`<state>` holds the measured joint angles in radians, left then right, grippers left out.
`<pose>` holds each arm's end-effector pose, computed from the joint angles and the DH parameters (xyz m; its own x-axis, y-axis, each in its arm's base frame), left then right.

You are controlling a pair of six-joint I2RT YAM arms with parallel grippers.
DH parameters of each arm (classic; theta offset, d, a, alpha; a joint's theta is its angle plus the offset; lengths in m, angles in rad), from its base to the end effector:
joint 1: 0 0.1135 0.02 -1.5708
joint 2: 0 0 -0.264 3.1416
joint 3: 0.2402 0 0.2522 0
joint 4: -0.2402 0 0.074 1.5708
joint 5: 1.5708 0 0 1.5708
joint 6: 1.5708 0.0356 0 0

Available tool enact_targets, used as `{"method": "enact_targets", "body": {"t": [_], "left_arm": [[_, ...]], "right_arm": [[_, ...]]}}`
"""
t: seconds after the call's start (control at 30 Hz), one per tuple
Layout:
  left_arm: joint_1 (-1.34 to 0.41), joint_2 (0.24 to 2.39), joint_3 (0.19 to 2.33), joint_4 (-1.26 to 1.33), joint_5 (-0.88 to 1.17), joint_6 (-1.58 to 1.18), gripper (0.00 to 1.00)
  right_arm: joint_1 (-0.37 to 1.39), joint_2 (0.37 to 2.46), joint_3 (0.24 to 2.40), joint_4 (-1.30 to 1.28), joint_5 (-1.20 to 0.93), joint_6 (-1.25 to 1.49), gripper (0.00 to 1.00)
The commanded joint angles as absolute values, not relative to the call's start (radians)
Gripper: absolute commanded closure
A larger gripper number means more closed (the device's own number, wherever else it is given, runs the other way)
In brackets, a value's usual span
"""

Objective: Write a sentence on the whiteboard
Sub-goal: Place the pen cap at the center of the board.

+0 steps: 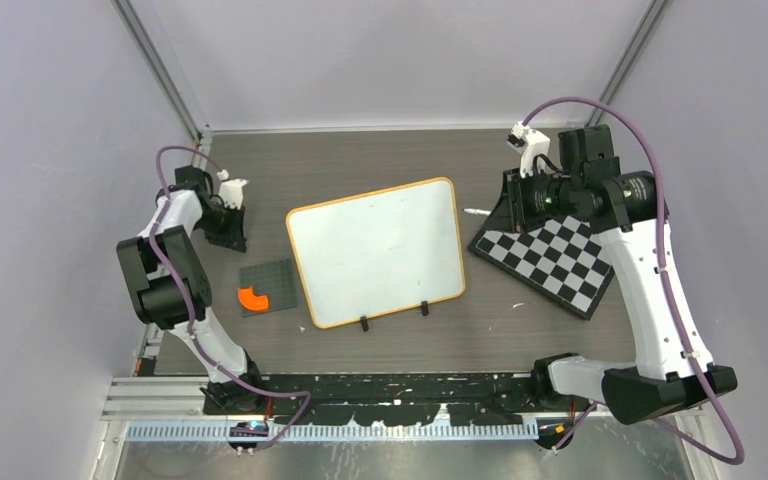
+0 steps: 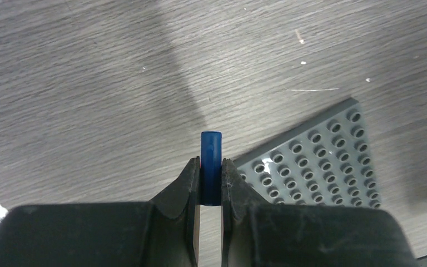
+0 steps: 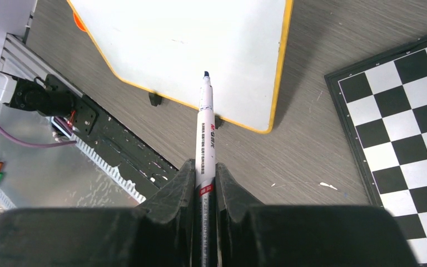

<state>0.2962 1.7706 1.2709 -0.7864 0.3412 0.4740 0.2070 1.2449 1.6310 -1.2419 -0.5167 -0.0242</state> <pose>0.3348 0.0897 0.2043 -0.9013 0.1747 -0.3965 0.2543 0.9542 -0.1575 0.2006 0.0601 0.4322 -0.7268 -0.1741 -0.6645 -0.5134 0.7803 0.3571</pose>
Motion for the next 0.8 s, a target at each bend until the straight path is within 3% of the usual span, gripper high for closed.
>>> {"method": "enact_targets", "body": {"t": [0.0,0.37,0.57,0.77], "left_arm": [[0.282,1.808,1.265,-0.72,0.287,0.514,0.93],[0.262,1.875,1.266,-0.708,0.259,0.553,0.77],[0.258,1.891,1.286,-0.723,0.258,0.554,0.61],[0.256,1.862,1.326,-0.775,0.274,0.547,0.59]], "right_arm": [[0.204,1.217,1.575,-1.17,-0.538,-0.002,1.0],[0.205,1.221,1.555,-1.183,-0.543,-0.003,1.0],[0.205,1.235,1.552,-1.183,-0.556,-0.005,1.0],[0.205,1.237,1.555,-1.184,-0.567,-0.009,1.0]]}}
